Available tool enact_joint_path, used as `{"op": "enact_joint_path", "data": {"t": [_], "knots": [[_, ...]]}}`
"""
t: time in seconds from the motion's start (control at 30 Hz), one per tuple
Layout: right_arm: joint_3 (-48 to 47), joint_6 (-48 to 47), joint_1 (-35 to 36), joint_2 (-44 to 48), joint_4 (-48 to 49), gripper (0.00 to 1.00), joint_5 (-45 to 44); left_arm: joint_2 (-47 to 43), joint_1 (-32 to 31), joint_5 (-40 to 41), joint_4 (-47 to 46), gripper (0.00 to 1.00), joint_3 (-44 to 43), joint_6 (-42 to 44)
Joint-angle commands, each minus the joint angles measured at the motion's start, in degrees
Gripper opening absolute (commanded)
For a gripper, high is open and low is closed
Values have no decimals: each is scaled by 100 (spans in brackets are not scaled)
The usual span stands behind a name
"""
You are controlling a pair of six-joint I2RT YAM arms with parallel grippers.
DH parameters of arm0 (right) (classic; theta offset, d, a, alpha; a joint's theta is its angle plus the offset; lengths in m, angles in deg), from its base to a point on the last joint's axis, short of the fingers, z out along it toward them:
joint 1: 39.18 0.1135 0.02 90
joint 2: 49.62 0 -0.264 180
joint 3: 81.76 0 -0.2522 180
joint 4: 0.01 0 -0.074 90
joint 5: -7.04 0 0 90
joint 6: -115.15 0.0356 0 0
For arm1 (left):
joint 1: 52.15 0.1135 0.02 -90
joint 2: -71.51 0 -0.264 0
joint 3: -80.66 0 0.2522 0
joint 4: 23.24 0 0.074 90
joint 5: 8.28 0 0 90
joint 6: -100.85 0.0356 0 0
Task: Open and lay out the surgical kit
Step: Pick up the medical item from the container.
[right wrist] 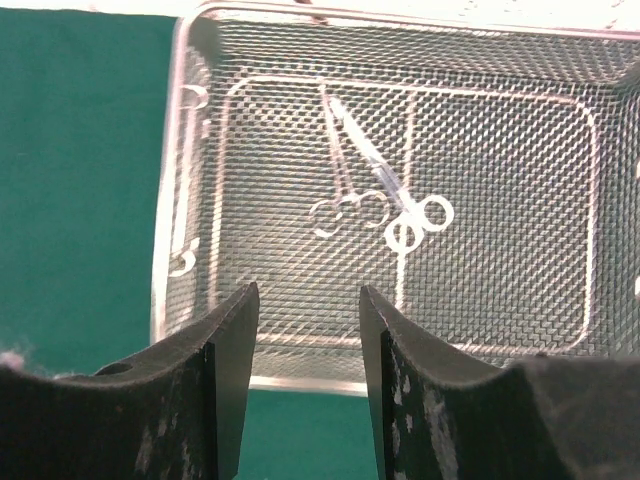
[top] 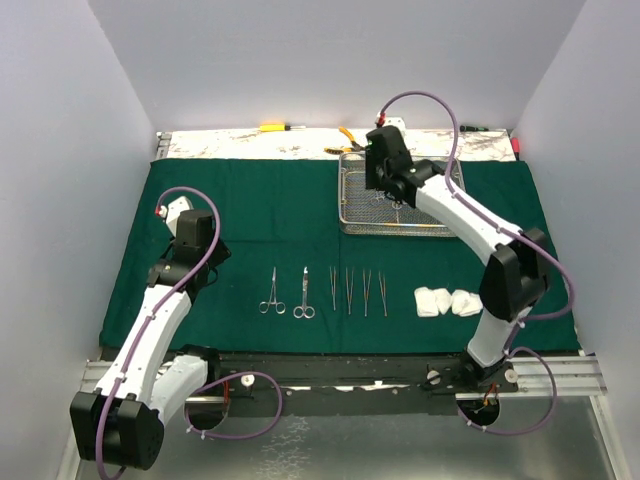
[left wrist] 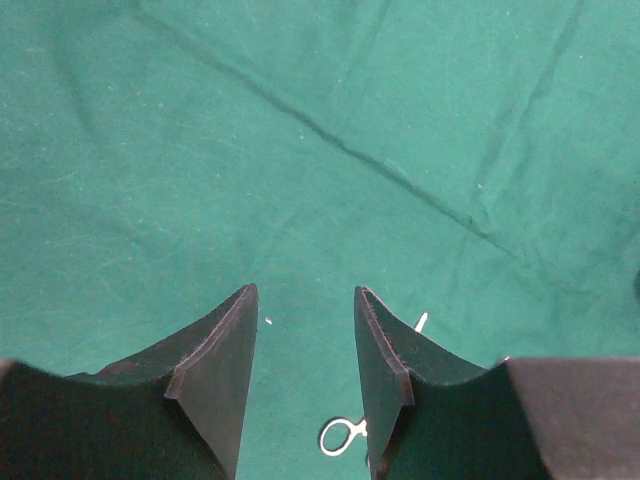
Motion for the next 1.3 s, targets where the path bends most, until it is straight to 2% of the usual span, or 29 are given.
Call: {"op": "enact_joint_path", "data": {"t": [0.0,0.1,0.17,0.33,0.5,0.67,0.87,1.03,1.27], "knots": [[-519,-1113,-652,-760,-260,49,928,-170,36,-191,-90,46,71,121],[-828,-2040,-871,-1247,-293,51,1406,-225,40,-285,-149,49,90,219],[-1187,-2527,-971,-1715,-503,51,1459,-258,40,-225,-153,58,109,221],[-2382,-2823,-1431,-2806,-914,50,2095,-355,38,-143,-157,65,127,198],[-3102,-3215,-1615,-3382,-1144,46,2438,-374,42,-65,-162,67,145,180],[-3112,-3464,-1653,-3549,-1306,44,2688,-261,42,-89,-162,67,135,180],[-3137,-3618,-1662,-3701,-1579,46,2989,-101,38,-86,-154,67,122,233],[-3160,-3657,-1690,-3800,-1601,47,2871,-12,42,-103,-153,67,125,224],[-3254,-3647,-1785,-3920,-1506,41,2743,5,37,-37,-153,67,129,220]]}}
